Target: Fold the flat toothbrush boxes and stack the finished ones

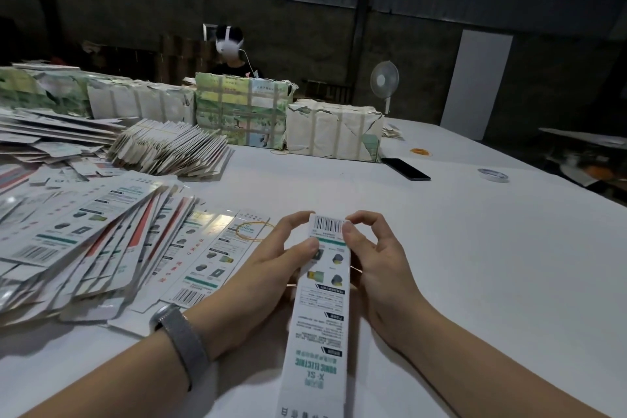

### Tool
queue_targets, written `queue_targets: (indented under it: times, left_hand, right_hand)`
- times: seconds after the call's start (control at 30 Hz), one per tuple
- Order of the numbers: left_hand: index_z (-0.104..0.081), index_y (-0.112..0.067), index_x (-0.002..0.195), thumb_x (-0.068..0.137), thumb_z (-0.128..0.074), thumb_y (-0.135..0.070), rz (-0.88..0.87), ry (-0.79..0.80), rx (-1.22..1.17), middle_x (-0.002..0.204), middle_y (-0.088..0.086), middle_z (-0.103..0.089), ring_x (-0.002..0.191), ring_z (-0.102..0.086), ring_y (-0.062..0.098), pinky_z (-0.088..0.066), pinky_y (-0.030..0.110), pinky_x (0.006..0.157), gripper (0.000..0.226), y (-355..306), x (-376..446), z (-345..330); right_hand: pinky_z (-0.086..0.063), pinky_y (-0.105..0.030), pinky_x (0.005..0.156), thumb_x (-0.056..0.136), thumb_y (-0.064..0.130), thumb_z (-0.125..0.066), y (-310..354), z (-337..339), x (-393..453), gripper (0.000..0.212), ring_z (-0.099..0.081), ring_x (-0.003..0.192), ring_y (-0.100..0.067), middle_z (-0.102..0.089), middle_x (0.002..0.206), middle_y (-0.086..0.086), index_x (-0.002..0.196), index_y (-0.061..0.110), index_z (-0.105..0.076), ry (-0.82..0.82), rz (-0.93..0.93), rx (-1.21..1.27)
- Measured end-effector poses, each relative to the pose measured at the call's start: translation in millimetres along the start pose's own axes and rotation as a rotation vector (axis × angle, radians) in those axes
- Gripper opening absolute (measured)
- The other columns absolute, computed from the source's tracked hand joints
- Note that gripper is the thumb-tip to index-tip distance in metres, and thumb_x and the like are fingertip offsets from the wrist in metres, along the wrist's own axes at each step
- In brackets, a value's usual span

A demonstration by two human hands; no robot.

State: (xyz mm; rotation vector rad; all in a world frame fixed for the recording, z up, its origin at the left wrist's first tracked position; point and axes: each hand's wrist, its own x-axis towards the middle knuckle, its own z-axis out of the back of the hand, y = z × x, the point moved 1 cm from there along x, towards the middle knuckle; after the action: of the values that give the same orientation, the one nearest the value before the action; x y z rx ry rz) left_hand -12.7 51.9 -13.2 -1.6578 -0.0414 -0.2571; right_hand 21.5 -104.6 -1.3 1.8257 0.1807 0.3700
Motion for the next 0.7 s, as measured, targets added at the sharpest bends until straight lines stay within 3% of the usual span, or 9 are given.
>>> queue_targets:
  times: [0.2, 0.3, 0.37, 0.5, 0.57, 0.63, 0.7]
  left_hand:
    - [-0.055, -0.05, 0.123, 0.094, -0.058, -0.042, -0.022, -0.031, -0.022, 0.105, 0.011, -0.077, 0.088, -0.074, 0.028, -0.058, 0.033, 0.068, 0.03, 3.4, 1.3, 1.2]
    - [-0.051, -0.044, 0.122, 0.101, -0.057, -0.031, -0.032, -0.137, -0.105, 0.088, 0.016, -0.076, 0.063, -0.069, 0.025, -0.05, 0.03, 0.046, 0.025, 3.2, 3.5, 3.0]
    - [-0.05, -0.045, 0.116, 0.098, -0.06, -0.029, -0.056, -0.217, -0.149, 0.083, 0.019, -0.075, 0.059, -0.069, 0.029, -0.047, 0.026, 0.038, 0.026, 2.4, 4.5, 5.2]
    - [-0.048, -0.043, 0.116, 0.081, -0.069, -0.038, -0.154, -0.28, -0.131, 0.087, 0.012, -0.077, 0.058, -0.07, 0.023, -0.051, 0.027, 0.042, 0.042, -2.5, 0.8, 3.7]
    - [-0.045, -0.05, 0.114, 0.08, -0.069, -0.044, -0.202, -0.269, -0.06, 0.095, 0.009, -0.078, 0.067, -0.073, 0.025, -0.058, 0.035, 0.05, 0.042, -2.9, 1.1, 2.8]
    - [-0.041, -0.052, 0.114, 0.078, -0.067, -0.049, -0.228, -0.25, -0.018, 0.099, 0.007, -0.078, 0.077, -0.076, 0.029, -0.063, 0.042, 0.06, 0.044, -3.7, 2.4, 1.9]
    - [-0.039, -0.054, 0.115, 0.079, -0.062, -0.052, -0.233, -0.23, -0.002, 0.098, 0.003, -0.078, 0.074, -0.075, 0.023, -0.061, 0.033, 0.054, 0.043, -1.6, 3.7, 2.7]
  right_hand:
    - [-0.059, -0.04, 0.06, 0.099, 0.03, -0.057, -1.4, -2.4, -0.9, 0.003, -0.072, 0.076, -0.031, -0.073, 0.097, -0.017, 0.097, 0.033, -0.059, -0.026, 0.04, -0.052]
    - [-0.056, -0.029, 0.06, 0.097, 0.033, -0.061, -1.5, 0.0, -0.1, 0.016, -0.072, 0.087, -0.022, -0.063, 0.107, -0.007, 0.109, 0.042, -0.056, -0.081, 0.106, -0.221]
    - [-0.059, -0.031, 0.066, 0.089, 0.039, -0.071, -2.1, 0.8, -1.7, 0.031, -0.068, 0.099, -0.02, -0.059, 0.113, 0.002, 0.116, 0.043, -0.056, -0.063, 0.132, -0.323]
    - [-0.061, -0.032, 0.073, 0.07, 0.054, -0.071, 5.7, -0.3, -7.7, 0.048, -0.065, 0.096, -0.006, -0.063, 0.109, 0.016, 0.116, 0.044, -0.062, 0.055, 0.192, -0.67]
    - [-0.057, -0.024, 0.075, 0.066, 0.065, -0.067, 17.4, -2.7, -8.3, 0.057, -0.061, 0.094, -0.001, -0.062, 0.105, 0.019, 0.12, 0.047, -0.059, 0.096, 0.269, -0.885]
    - [-0.054, -0.025, 0.078, 0.063, 0.073, -0.061, 26.1, -5.5, -7.5, 0.067, -0.06, 0.093, -0.003, -0.059, 0.101, 0.017, 0.124, 0.046, -0.056, 0.116, 0.318, -1.065]
    - [-0.054, -0.034, 0.079, 0.065, 0.067, -0.059, 30.3, -8.4, -8.2, 0.061, -0.06, 0.09, -0.006, -0.058, 0.096, 0.014, 0.121, 0.042, -0.057, 0.093, 0.348, -1.137]
